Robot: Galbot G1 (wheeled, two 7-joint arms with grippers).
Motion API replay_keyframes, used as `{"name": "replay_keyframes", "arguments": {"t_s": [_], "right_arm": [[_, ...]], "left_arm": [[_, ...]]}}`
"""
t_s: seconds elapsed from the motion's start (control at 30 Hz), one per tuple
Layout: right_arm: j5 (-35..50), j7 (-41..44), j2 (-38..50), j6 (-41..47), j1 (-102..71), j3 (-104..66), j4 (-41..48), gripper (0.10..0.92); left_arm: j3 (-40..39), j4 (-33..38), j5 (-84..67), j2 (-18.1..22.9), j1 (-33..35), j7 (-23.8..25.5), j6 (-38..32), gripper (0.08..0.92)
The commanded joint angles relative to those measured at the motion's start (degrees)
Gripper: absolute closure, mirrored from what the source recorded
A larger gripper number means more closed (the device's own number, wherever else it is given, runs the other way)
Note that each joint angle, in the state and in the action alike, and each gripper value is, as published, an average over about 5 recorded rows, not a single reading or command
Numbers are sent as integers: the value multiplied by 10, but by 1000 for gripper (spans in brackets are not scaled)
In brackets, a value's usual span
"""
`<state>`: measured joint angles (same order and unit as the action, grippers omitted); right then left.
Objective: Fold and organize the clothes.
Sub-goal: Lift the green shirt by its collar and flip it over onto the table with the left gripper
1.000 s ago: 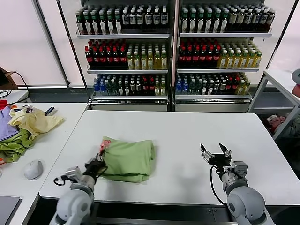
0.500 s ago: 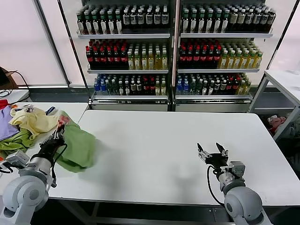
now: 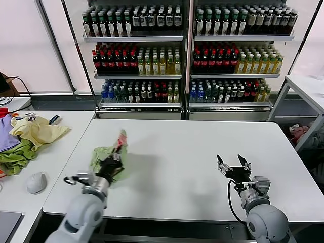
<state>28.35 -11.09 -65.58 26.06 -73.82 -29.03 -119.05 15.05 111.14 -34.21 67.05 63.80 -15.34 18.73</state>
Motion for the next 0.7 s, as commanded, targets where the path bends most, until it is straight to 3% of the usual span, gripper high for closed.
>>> {"name": "replay_keyframes", "arguments": {"t_s": [0.03,0.23,0.33,0.53,0.7], "right_arm": [[3,0,0,0,-4,-14,-3,203],[5,1,2,1,0,-15,-3,203],[5,2,4,1,3,-13,-3,203],[4,1,4,5,17,4,-1,203],[-4,-3,-3,9,44,58,8,203]], "left_arm": [[-215,-117,151,113,-99,2,2,873],[-238,-158,156,140,-124,5,-2,872],[-238,-152,139,143,-127,13,-15,829],[-218,-137,104,143,-120,27,-56,658],[-159,-77,53,121,-88,29,-67,511]]}}
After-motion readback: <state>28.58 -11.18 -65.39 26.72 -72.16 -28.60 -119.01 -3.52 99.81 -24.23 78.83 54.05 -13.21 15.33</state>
